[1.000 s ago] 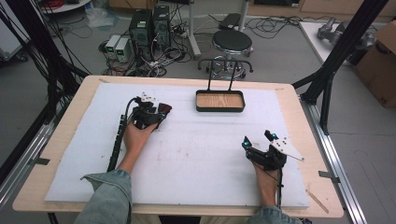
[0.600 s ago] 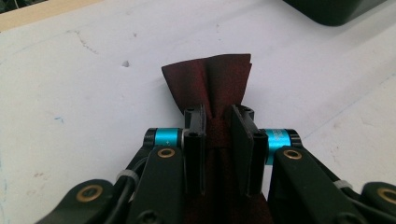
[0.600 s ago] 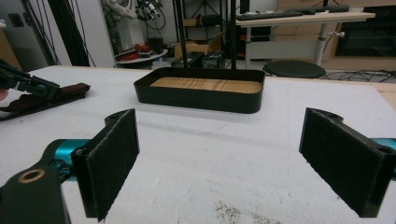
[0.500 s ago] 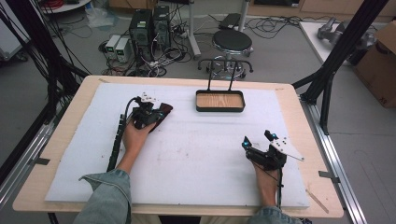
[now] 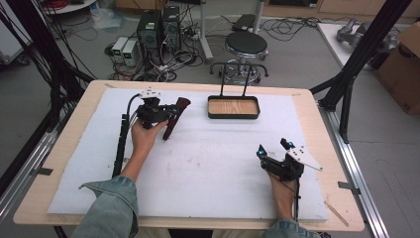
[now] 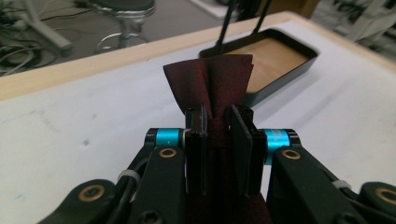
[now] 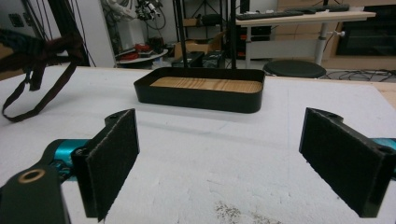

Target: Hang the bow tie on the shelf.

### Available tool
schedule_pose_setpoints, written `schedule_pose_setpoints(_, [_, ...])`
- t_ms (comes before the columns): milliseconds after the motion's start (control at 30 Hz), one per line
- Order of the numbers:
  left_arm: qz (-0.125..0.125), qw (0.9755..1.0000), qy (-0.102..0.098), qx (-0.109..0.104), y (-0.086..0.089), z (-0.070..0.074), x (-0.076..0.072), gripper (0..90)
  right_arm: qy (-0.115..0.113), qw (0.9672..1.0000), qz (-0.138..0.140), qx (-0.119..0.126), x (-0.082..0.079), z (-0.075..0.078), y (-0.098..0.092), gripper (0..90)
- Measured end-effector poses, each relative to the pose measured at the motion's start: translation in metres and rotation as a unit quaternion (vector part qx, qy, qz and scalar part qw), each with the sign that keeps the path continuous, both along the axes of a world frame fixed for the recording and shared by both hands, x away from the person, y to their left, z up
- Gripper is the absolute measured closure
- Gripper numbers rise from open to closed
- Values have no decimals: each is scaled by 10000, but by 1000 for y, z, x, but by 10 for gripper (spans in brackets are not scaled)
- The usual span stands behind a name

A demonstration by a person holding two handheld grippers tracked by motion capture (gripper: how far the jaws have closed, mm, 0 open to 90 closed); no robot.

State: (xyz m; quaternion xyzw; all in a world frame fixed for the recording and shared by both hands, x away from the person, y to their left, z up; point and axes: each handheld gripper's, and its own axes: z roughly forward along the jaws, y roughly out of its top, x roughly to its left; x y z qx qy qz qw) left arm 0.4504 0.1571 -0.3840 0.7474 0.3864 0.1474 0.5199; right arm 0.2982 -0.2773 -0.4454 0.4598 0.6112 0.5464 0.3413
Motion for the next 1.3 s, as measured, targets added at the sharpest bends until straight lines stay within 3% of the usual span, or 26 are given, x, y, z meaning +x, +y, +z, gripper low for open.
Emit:
schedule_pose_setpoints(100, [-189,9996,-12,-225,-3,11,1,760,10,10000,1,13,0,0,0,112])
schedule_pose_setpoints(233, [-302,9989,-93,-352,-7,21,2,760,16,10000,2,9,0,0,0,113])
schedule_pose_setpoints(267, [-377,9980,-96,-489,-9,28,5,760,14,10000,3,15,0,0,0,113])
schedule_pose_setpoints(600, [-509,9963,-220,-658,-24,53,17,760,18,10000,15,2,1,0,0,112])
schedule_pose_setpoints(933, [-670,9945,-279,-749,-47,61,30,759,39,10000,36,7,2,0,0,113])
schedule_pose_setpoints(1100, [-744,9913,-209,-1063,-58,64,41,759,53,10000,34,11,2,0,0,112])
schedule_pose_setpoints(1233, [-725,9915,-204,-1058,-63,64,46,758,42,10000,46,0,2,0,0,112])
schedule_pose_setpoints(1300, [-712,9902,-224,-1176,-65,63,48,758,43,10000,45,3,2,0,0,113])
